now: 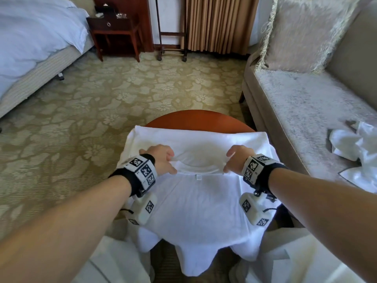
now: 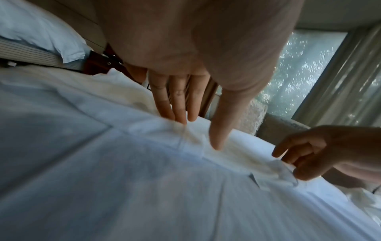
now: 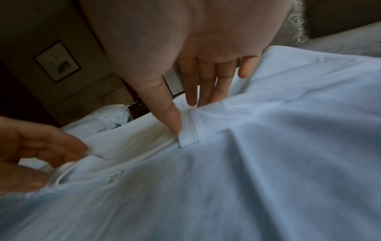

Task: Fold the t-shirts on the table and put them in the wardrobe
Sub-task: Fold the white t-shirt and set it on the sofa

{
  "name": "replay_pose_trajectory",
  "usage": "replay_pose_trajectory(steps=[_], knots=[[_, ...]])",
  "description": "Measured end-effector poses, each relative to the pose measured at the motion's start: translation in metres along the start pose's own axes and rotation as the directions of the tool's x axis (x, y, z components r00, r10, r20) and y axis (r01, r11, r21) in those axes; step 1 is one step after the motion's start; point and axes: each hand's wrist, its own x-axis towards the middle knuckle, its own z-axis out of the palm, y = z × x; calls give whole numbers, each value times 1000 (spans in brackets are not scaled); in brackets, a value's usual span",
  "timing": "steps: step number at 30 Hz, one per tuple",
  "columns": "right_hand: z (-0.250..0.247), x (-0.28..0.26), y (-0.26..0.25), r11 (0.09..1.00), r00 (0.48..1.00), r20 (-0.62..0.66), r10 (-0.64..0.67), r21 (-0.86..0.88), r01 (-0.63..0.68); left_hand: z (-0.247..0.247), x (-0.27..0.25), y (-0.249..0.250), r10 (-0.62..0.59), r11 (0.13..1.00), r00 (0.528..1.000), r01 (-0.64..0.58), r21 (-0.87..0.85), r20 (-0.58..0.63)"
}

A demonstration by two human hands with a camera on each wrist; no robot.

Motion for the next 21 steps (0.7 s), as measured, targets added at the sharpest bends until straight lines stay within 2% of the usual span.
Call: replay_pose_trajectory(steps=[3, 4, 6, 10, 11, 13, 15, 17, 19, 21], knots=[[-4, -16, 5, 987, 997, 42, -71, -141, 77, 8, -16, 4, 54, 986, 996, -42, 164, -73], [-6, -19, 6, 984, 995, 47, -90, -150, 97, 8, -20, 4, 78, 983, 990, -57, 173, -115], [-10, -23, 10, 989, 990, 78, -115, -90, 122, 6, -24, 0, 113, 981, 986, -90, 175, -125], [-5, -27, 18, 969, 953, 278, -120, -174, 173, -6, -35, -8, 73, 965, 989, -103, 243, 128], [-4, -24, 20, 974, 954, 275, -117, -159, 165, -9, -36, -10, 56, 975, 986, -88, 203, 158], [-4, -14, 23, 988, 980, 178, -91, -104, 110, -15, -35, -18, 37, 996, 992, -47, 78, 121], [-8, -6, 22, 999, 998, 50, -27, -24, 28, -19, -28, -30, 1, 1000, 1000, -1, -20, 8], [-14, -6, 20, 1000, 999, -27, 28, -12, -29, -24, -20, -42, -74, 991, 988, 58, -124, -137], [-14, -3, 18, 993, 996, -74, 51, -101, -58, -28, -13, -52, -134, 987, 963, 108, -121, -233], [-8, 4, 18, 977, 996, -50, 78, -194, -87, -29, -5, -60, -108, 994, 967, 104, -29, -229]])
